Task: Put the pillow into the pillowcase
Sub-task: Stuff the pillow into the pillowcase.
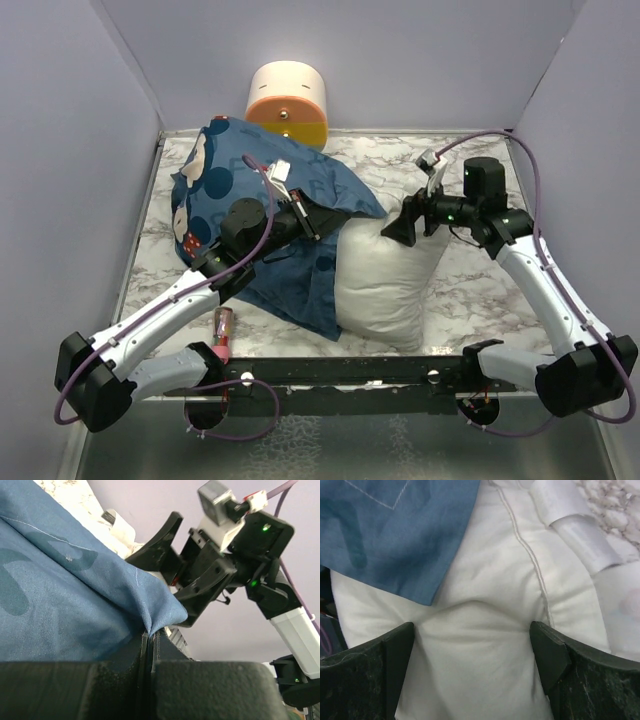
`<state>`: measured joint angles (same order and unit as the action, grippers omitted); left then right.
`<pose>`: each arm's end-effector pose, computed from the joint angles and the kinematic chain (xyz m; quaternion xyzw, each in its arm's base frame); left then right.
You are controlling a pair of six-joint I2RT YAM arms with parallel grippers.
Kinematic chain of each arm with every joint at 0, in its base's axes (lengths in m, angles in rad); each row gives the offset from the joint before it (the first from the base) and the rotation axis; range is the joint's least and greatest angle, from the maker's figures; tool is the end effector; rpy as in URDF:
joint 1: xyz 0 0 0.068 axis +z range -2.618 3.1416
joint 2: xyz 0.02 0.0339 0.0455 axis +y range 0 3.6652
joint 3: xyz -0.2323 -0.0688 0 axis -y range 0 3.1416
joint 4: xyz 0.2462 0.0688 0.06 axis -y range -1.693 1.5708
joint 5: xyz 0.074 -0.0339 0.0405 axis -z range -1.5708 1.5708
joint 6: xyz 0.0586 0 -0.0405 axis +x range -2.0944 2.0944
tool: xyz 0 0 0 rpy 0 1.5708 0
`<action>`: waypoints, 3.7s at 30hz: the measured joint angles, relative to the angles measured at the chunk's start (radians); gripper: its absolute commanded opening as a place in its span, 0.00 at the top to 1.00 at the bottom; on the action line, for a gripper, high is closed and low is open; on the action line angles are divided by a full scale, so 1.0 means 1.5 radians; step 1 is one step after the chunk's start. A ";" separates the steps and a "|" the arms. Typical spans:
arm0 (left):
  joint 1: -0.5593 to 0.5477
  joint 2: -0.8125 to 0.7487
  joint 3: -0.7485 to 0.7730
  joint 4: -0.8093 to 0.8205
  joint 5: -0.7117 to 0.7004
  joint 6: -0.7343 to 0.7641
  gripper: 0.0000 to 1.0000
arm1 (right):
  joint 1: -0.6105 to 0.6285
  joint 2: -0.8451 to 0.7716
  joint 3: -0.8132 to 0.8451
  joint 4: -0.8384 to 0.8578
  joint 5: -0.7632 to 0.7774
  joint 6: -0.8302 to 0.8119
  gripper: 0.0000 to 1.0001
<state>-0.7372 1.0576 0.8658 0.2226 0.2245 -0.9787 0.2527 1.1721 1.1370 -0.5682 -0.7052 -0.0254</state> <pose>0.2060 -0.2047 0.3319 -0.0035 0.6964 -0.5907 0.4076 0.2574 0.1057 0.3116 -0.2742 0.8005 0.3532 0.3990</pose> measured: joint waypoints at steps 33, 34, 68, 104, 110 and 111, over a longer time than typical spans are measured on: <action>0.013 -0.051 0.013 -0.021 0.032 0.061 0.27 | 0.131 -0.087 -0.192 0.453 0.005 0.024 0.97; 0.012 -0.083 -0.013 -0.057 0.028 0.056 0.23 | 0.140 -0.105 -0.237 0.438 0.000 0.023 0.97; 0.011 0.015 0.320 -0.739 -0.293 0.098 0.75 | 0.319 -0.188 -0.291 0.313 -0.072 0.051 0.57; 0.016 0.009 0.258 -0.484 -0.197 0.214 1.00 | 0.248 0.189 0.160 0.068 0.167 0.169 0.99; 0.047 0.146 0.420 -0.413 -0.197 0.285 1.00 | 0.194 0.315 0.427 0.016 0.249 0.081 0.99; 0.049 0.148 0.423 -0.400 -0.192 0.289 1.00 | 0.184 0.315 0.446 0.023 0.257 0.059 0.99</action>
<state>-0.6643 1.2789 1.5005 -0.3771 -0.0628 -0.5453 0.5293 1.6451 1.8065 -0.5339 -0.3202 0.0631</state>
